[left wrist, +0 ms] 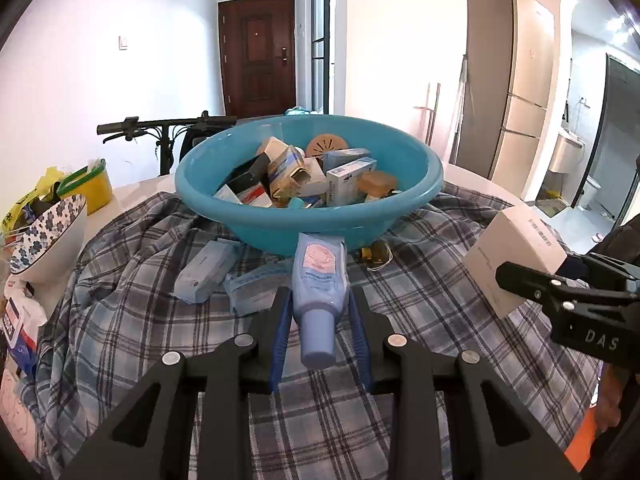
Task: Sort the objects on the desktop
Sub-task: 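Lift the lotion tube with the left gripper off the cloth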
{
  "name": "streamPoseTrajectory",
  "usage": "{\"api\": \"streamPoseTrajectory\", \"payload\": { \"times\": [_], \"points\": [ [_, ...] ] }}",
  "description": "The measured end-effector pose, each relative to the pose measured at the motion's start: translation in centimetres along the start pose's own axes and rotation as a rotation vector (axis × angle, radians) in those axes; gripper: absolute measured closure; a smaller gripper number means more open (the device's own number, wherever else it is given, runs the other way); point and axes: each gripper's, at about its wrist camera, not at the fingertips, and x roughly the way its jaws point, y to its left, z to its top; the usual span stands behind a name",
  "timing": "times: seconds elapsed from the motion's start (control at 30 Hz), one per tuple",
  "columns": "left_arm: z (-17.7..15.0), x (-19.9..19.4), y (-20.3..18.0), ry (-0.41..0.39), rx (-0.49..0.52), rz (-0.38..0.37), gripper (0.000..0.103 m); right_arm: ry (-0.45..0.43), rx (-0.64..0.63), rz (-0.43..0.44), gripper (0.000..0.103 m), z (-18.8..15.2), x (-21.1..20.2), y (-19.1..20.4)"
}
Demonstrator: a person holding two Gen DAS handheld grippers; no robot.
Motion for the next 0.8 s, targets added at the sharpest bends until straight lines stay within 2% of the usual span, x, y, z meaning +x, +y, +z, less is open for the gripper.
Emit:
{"api": "streamPoseTrajectory", "payload": {
  "times": [0.47,0.8],
  "points": [
    [-0.6,-2.6,1.1,-0.015,-0.051,-0.057,0.072,-0.001,-0.035,0.005,0.045,-0.4,-0.8,1.6],
    [-0.2,-5.8,1.6,-0.09,-0.061,-0.04,0.072,-0.043,-0.066,0.012,0.045,-0.2,-2.6,2.9]
  ]
}}
